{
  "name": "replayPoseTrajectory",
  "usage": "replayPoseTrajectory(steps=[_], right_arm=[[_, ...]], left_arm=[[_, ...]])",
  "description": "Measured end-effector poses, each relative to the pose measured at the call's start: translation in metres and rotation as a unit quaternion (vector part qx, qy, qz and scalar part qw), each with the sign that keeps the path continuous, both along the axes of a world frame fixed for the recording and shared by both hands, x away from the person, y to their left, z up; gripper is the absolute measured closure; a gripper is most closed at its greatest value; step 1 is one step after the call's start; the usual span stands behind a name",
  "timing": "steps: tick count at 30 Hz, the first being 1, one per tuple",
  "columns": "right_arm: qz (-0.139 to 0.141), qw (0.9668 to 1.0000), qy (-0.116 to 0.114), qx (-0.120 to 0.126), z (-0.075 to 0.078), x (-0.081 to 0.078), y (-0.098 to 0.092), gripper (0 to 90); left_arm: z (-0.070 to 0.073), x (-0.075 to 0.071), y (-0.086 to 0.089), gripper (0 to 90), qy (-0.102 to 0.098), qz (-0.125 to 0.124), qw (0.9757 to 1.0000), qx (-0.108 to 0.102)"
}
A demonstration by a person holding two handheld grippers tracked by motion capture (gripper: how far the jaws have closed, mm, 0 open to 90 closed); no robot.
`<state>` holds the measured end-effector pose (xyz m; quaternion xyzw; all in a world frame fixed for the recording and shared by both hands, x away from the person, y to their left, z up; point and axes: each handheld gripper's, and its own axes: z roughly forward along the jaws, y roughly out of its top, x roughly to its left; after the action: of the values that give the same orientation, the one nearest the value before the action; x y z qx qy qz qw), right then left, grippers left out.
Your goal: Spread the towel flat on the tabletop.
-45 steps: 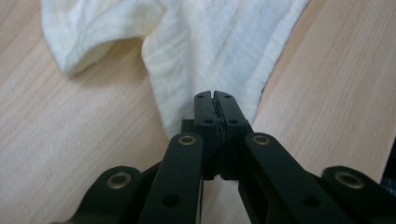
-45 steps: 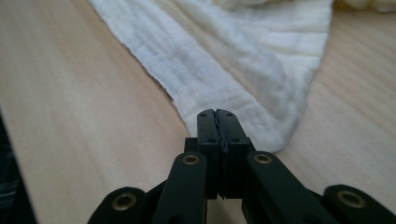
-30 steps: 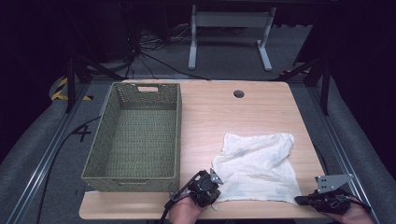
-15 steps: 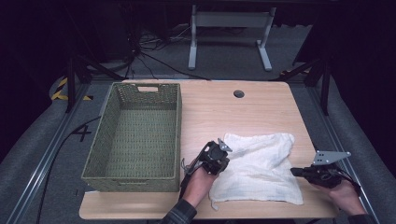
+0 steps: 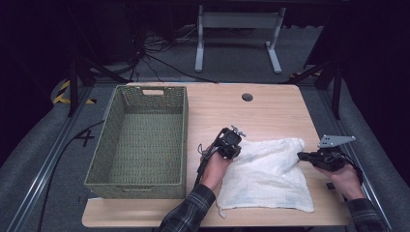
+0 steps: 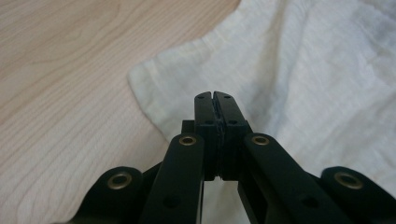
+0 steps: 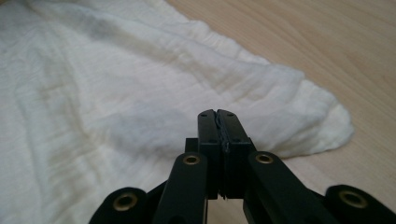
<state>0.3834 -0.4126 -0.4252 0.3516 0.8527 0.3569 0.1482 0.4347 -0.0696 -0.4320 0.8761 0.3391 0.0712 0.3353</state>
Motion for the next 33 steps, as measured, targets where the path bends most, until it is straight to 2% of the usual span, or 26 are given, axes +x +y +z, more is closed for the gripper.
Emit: replayPoseTrajectory(steps=[5, 8, 9, 11, 14, 17, 22, 25, 29, 33], right_arm=[[-0.017, 0.9998, 0.002, -0.008, -0.002, 0.022, 0.001, 89.1], [-0.024, 0.9996, 0.004, -0.012, -0.005, 0.029, 0.001, 89.2], [-0.031, 0.9993, 0.008, -0.018, -0.008, 0.035, 0.001, 89.2], [-0.037, 0.9990, 0.014, -0.023, -0.011, 0.041, 0.001, 89.1], [-0.041, 0.9986, 0.016, -0.027, -0.015, 0.046, 0.002, 89.2], [-0.041, 0.9982, 0.025, -0.036, -0.022, 0.056, 0.007, 89.3], [-0.038, 0.9984, 0.026, -0.034, -0.022, 0.063, 0.015, 89.3], [-0.031, 0.9988, 0.021, -0.032, -0.023, 0.072, 0.023, 89.3], [-0.028, 0.9989, 0.019, -0.031, -0.023, 0.080, 0.026, 89.2], [-0.026, 0.9993, 0.019, -0.018, -0.025, 0.087, 0.030, 89.3]], left_arm=[[-0.008, 0.015, -0.010, 89.0, 0.000, 0.005, 0.9999, 0.016], [-0.013, 0.019, -0.012, 89.0, 0.005, 0.012, 0.9998, 0.013], [-0.018, 0.022, -0.015, 89.1, 0.003, 0.014, 0.9996, 0.024], [-0.019, 0.023, -0.015, 89.2, 0.002, 0.015, 0.9997, 0.018], [-0.018, 0.025, -0.015, 89.2, -0.008, 0.022, 0.9993, 0.030], [-0.017, 0.030, -0.009, 89.3, -0.018, 0.036, 0.9980, 0.048], [-0.018, 0.038, 0.002, 89.4, -0.013, 0.057, 0.9973, 0.045], [-0.017, 0.044, 0.012, 89.5, -0.012, 0.077, 0.9958, 0.048], [-0.018, 0.048, 0.019, 89.5, -0.012, 0.089, 0.9950, 0.045], [-0.018, 0.051, 0.026, 89.5, -0.015, 0.106, 0.9931, 0.047]])
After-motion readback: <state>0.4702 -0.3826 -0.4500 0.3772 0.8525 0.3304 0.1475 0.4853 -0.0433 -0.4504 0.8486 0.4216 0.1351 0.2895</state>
